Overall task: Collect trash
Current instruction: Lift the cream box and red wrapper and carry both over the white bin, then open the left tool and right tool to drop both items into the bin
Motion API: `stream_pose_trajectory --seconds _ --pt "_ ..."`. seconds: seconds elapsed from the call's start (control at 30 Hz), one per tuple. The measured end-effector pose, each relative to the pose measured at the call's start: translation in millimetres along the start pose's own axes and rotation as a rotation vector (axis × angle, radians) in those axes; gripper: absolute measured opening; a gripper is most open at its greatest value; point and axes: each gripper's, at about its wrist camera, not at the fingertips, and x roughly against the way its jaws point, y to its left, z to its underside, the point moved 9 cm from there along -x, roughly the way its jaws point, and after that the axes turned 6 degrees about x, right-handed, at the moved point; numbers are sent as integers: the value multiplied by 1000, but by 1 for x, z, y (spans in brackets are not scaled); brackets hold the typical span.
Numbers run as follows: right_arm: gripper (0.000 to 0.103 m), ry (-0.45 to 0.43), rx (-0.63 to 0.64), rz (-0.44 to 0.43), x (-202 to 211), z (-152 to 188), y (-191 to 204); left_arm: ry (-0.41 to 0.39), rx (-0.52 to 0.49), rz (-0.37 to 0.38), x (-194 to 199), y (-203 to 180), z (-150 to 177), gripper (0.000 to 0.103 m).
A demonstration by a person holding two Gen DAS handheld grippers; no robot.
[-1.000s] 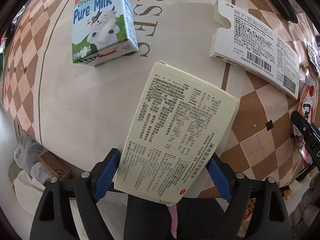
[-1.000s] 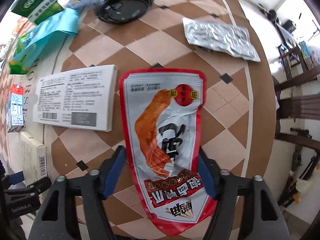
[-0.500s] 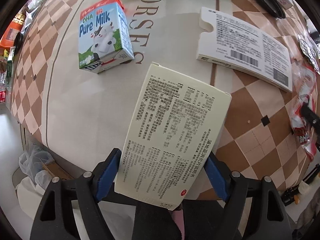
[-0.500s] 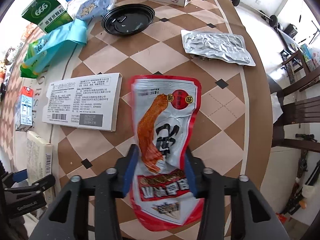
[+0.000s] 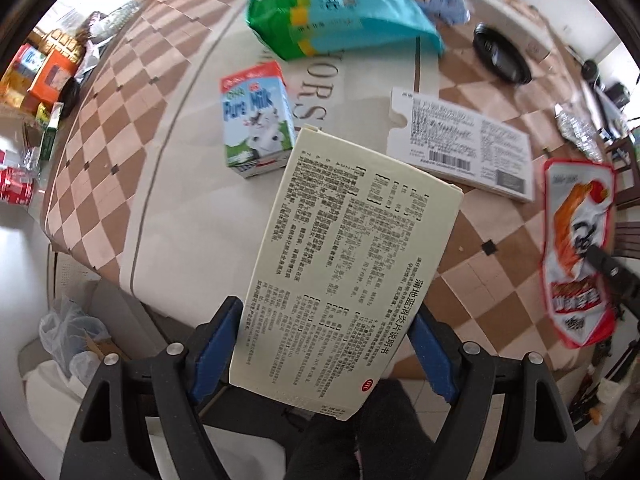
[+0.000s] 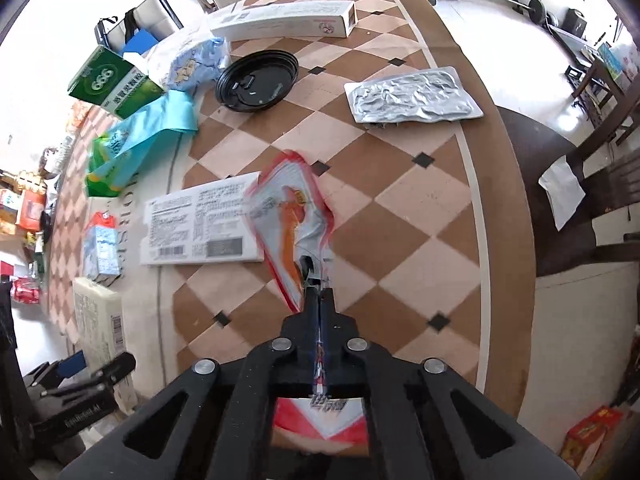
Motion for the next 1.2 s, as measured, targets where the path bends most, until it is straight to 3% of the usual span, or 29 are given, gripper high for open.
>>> stream_pose_trajectory --seconds 0.2,0.33,0.47,0.6,0.7,0.87,1.07,1.2 --pt "0 -19 4 -6 16 27 20 -40 28 75 26 20 24 80" --pt "0 -36 33 -36 44 67 40 -36 61 125 40 47 60 80" --pt "0 1 64 -72 59 125 66 27 96 132 29 66 109 80" --pt "0 104 100 -110 49 193 86 138 142 128 -11 83 159 80" --pt "0 190 140 -109 19 237 92 206 195 136 -50 91 184 80" --pt "0 286 177 -68 -57 280 80 287 252 170 -136 87 200 80" --pt "0 346 176 -28 -169 302 53 336 277 199 -247 74 190 80" --pt "0 392 165 8 -241 303 33 394 278 266 -308 55 179 80"
